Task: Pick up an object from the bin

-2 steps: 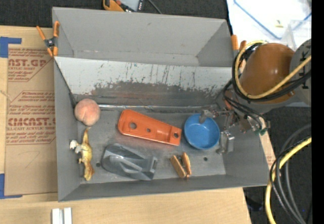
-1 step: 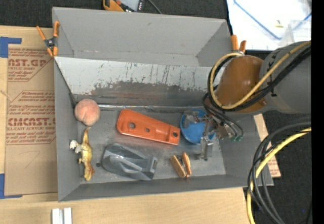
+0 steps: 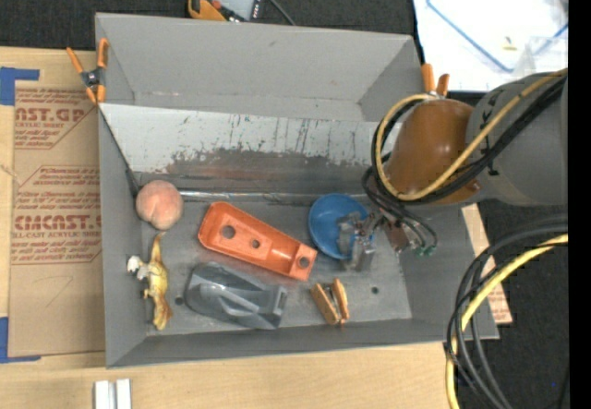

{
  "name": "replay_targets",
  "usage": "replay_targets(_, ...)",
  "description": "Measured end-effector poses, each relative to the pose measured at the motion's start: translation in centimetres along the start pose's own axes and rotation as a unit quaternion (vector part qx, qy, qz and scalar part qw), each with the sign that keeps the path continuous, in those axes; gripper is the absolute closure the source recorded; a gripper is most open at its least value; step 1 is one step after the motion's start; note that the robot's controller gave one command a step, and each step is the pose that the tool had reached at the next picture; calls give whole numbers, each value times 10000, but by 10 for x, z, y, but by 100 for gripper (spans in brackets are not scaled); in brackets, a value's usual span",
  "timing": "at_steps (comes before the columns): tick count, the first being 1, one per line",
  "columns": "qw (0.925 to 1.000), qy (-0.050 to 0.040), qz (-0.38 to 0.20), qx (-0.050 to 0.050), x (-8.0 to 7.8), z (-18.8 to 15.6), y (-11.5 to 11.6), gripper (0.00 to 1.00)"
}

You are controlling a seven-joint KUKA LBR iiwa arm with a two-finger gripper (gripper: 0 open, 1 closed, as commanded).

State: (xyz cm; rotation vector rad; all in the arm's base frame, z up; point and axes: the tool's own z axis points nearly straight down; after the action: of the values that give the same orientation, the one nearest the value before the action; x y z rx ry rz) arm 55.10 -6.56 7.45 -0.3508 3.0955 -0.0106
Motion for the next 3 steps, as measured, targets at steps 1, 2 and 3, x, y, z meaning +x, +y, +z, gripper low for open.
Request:
replay_targets(1,10000,0,0,1,0,0,0,100)
replay_targets(2,10000,0,0,1,0,0,0,100)
replay_targets(3,10000,-18,-22,9,11,4,-55,100)
